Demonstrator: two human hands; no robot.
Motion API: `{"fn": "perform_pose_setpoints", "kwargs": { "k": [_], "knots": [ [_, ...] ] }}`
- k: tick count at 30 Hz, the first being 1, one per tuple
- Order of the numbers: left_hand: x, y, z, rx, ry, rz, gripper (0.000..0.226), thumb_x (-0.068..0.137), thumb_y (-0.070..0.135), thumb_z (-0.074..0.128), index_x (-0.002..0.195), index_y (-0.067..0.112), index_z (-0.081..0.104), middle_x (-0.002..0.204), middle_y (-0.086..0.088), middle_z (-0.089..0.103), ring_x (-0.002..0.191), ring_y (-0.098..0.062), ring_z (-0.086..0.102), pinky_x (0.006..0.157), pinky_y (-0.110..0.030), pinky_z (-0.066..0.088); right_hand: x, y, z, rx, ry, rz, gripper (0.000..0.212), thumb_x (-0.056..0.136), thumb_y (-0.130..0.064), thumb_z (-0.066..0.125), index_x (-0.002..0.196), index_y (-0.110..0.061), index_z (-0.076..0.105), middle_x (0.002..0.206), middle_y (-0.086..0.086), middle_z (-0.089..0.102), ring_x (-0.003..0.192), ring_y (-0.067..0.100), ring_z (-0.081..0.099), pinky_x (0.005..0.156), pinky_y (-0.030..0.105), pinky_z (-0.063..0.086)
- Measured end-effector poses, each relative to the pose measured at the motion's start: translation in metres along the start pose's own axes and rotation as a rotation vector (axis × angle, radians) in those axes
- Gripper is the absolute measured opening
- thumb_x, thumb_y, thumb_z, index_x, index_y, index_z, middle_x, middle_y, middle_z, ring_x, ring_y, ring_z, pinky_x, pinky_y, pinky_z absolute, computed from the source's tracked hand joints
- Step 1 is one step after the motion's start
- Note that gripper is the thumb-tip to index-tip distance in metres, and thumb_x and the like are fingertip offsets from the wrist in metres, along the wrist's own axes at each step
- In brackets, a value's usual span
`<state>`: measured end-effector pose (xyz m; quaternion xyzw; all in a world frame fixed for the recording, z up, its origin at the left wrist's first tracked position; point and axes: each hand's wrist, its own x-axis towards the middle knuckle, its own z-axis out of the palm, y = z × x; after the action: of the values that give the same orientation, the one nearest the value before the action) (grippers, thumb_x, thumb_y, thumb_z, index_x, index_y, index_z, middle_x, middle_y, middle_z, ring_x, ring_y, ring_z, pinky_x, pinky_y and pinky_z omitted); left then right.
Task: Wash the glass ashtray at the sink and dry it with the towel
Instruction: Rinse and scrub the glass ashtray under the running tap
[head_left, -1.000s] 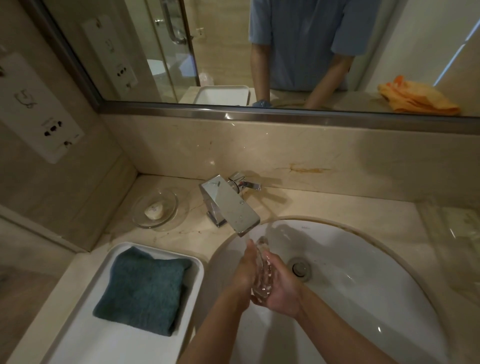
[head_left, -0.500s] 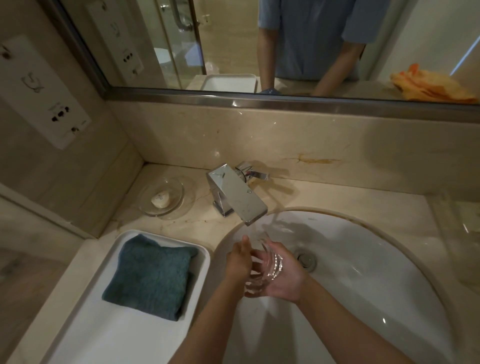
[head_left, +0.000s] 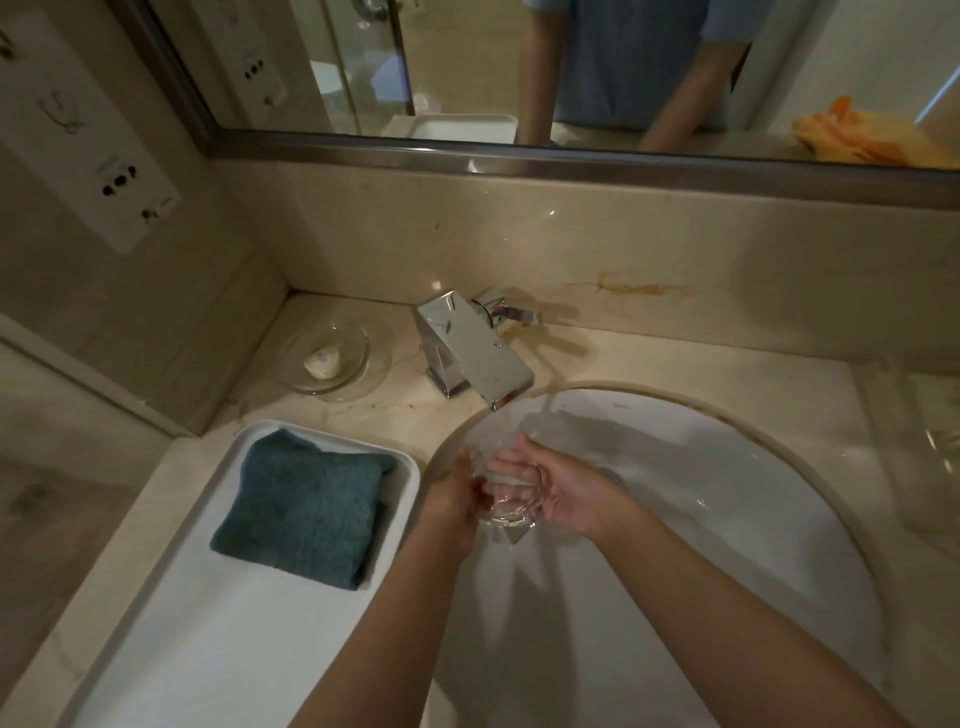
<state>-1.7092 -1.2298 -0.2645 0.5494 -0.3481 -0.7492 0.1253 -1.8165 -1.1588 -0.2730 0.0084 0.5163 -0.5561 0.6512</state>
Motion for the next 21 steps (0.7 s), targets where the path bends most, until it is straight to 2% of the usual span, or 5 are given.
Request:
{"fn": "perform_pose_setpoints", "kwargs": {
  "k": [4, 9, 11, 17, 21],
  "knots": [
    [-0.002, -0.006, -0.007, -0.122, 0.013, -0.043, 0.029, 0.097, 0.03, 0.039, 0.103, 0.005, 0.054, 0.076, -0.007, 0.056, 0.058, -0.015, 0.053, 0.042, -0.018, 0.047, 0.006, 0.002, 0.001, -0.051, 0.109, 0.036, 0.044, 0.091, -0.045, 0.045, 0.09, -0.004, 0.061, 0.071, 0.005, 0.075, 0.068, 0.021, 0.071, 0.064, 0.031, 0.056],
    [-0.008, -0.003, -0.015, -0.178, -0.046, -0.033, 0.011, 0.092, 0.014, 0.052, 0.096, 0.006, 0.059, 0.08, -0.006, 0.06, 0.071, -0.014, 0.058, 0.045, -0.018, 0.052, 0.009, 0.003, 0.003, -0.047, 0.273, 0.066, 0.039, 0.091, -0.041, 0.051, 0.077, -0.006, 0.06, 0.045, -0.002, 0.064, 0.037, 0.01, 0.059, 0.039, 0.016, 0.044],
    [-0.01, -0.003, -0.015, -0.147, -0.052, -0.02, 0.01, 0.091, 0.013, 0.054, 0.095, 0.006, 0.059, 0.083, -0.008, 0.062, 0.068, -0.016, 0.063, 0.048, -0.019, 0.055, 0.013, 0.006, 0.002, -0.094, 0.342, 0.058, 0.035, 0.092, -0.038, 0.051, 0.076, -0.01, 0.063, 0.045, -0.004, 0.064, 0.036, 0.009, 0.055, 0.042, 0.018, 0.039],
    [-0.015, -0.001, -0.006, 0.085, -0.005, 0.106, 0.014, 0.084, 0.01, 0.063, 0.096, 0.004, 0.06, 0.083, -0.009, 0.069, 0.063, -0.02, 0.069, 0.059, -0.029, 0.055, 0.01, 0.008, 0.006, -0.463, 0.437, -0.048, 0.03, 0.098, -0.029, 0.039, 0.089, -0.013, 0.063, 0.095, 0.007, 0.067, 0.069, 0.012, 0.058, 0.061, 0.025, 0.042],
    [-0.016, 0.003, 0.006, 0.173, 0.102, 0.191, 0.022, 0.081, 0.014, 0.068, 0.098, 0.006, 0.058, 0.085, -0.012, 0.069, 0.064, -0.022, 0.069, 0.056, -0.03, 0.054, 0.007, 0.002, 0.017, -0.625, 0.341, -0.046, 0.046, 0.098, -0.043, 0.029, 0.125, -0.016, 0.054, 0.122, 0.006, 0.056, 0.108, 0.023, 0.052, 0.091, 0.031, 0.039]
  ]
}}
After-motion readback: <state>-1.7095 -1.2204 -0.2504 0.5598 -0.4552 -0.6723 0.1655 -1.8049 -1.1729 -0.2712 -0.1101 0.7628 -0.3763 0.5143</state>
